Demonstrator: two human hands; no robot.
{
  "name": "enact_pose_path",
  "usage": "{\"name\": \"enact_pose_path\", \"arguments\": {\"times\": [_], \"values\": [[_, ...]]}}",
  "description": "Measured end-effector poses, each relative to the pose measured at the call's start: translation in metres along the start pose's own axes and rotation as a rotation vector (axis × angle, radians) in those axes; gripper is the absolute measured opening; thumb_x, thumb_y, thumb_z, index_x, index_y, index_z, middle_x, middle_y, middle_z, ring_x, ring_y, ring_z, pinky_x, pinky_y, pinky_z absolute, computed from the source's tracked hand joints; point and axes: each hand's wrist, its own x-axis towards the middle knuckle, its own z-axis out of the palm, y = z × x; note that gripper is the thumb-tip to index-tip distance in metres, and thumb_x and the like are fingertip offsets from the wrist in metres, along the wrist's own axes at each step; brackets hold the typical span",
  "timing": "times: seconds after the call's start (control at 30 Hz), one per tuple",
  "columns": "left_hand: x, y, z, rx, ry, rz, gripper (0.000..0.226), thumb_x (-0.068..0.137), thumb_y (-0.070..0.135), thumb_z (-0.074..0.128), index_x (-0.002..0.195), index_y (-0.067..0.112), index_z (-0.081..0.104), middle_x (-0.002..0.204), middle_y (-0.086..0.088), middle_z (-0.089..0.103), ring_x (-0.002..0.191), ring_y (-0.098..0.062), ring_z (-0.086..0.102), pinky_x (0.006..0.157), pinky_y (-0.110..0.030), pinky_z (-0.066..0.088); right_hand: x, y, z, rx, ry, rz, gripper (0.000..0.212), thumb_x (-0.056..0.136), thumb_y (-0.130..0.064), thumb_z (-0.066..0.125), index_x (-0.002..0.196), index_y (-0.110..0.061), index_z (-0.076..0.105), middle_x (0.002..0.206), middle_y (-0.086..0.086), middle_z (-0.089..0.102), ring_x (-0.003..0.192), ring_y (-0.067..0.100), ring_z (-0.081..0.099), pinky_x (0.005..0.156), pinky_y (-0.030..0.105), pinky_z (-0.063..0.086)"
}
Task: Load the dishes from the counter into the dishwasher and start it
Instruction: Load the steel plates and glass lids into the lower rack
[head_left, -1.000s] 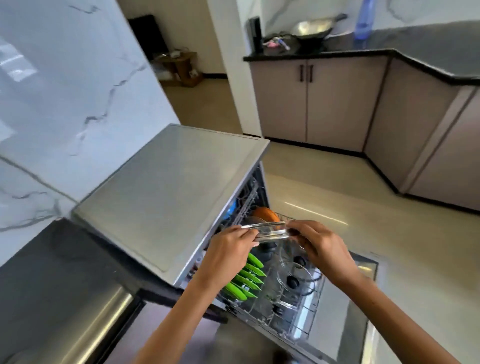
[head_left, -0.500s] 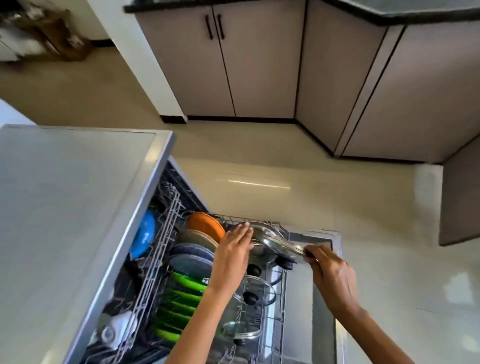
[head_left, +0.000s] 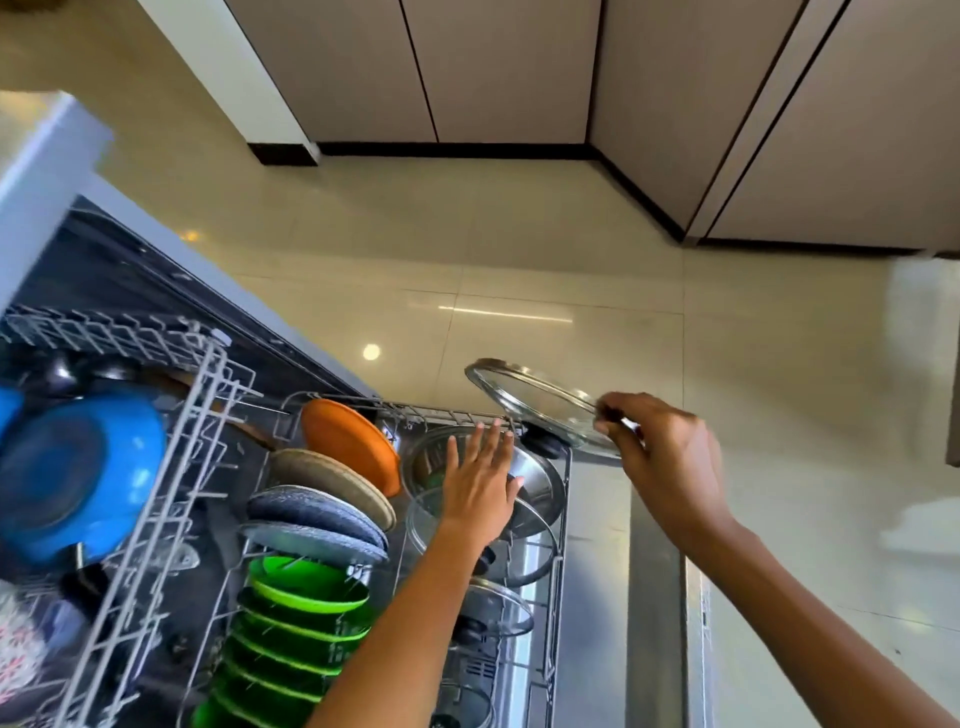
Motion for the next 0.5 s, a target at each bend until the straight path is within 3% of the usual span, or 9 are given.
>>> {"name": "enact_pose_path", "arguments": {"times": [0.1, 0.2, 0.33, 0.4, 0.5], "values": [[0.014, 0.001, 0.006, -0.034, 0.038, -0.020, 0.059, 0.102, 0.044, 0.024, 0.152, 0.020, 0.004, 0.158, -0.004, -0.010, 0.145, -0.023, -0.010, 0.114, -0.047, -0.009, 0.018, 0.008, 0.005, 0.005, -0.067, -0.006, 0.010, 0.084, -0.017, 0.068, 0.093, -0.022, 0.069, 0.085, -0.006, 0.070, 0.067, 0.024, 0.063, 0.056, 0.031, 0.048], [0.011, 0.003, 0.009, -0.128, 0.121, -0.029, 0.053, 0.102, 0.038, 0.031, 0.150, 0.019, 0.021, 0.159, -0.003, 0.011, 0.146, -0.024, 0.002, 0.116, -0.046, 0.000, 0.032, 0.011, 0.007, 0.013, -0.123, -0.004, 0.010, 0.084, -0.021, 0.069, 0.094, -0.022, 0.070, 0.088, -0.006, 0.071, 0.070, 0.023, 0.063, 0.059, 0.028, 0.044], [-0.013, 0.006, 0.021, -0.180, 0.239, -0.031, 0.047, 0.096, 0.036, 0.037, 0.138, 0.017, 0.047, 0.145, -0.007, 0.044, 0.137, -0.028, 0.035, 0.109, -0.052, 0.029, 0.054, 0.011, 0.011, 0.053, -0.206, 0.023, 0.016, 0.084, -0.024, 0.069, 0.100, -0.020, 0.071, 0.093, -0.003, 0.073, 0.085, 0.026, 0.066, 0.069, 0.032, 0.050], [-0.024, 0.007, 0.029, -0.204, 0.273, -0.027, 0.048, 0.094, 0.035, 0.034, 0.135, 0.016, 0.051, 0.142, -0.006, 0.048, 0.134, -0.028, 0.040, 0.105, -0.052, 0.036, 0.068, 0.011, 0.018, 0.058, -0.277, 0.030, 0.019, 0.084, -0.026, 0.069, 0.101, -0.019, 0.070, 0.095, -0.001, 0.073, 0.092, 0.025, 0.066, 0.075, 0.035, 0.052], [-0.032, 0.008, 0.035, -0.183, 0.289, -0.021, 0.049, 0.093, 0.034, 0.033, 0.137, 0.018, 0.050, 0.145, -0.004, 0.044, 0.137, -0.027, 0.035, 0.109, -0.049, 0.033, 0.090, 0.009, 0.034, 0.060, -0.403, 0.039, 0.020, 0.084, -0.029, 0.068, 0.101, -0.018, 0.070, 0.094, 0.002, 0.072, 0.092, 0.025, 0.064, 0.076, 0.033, 0.051]]}}
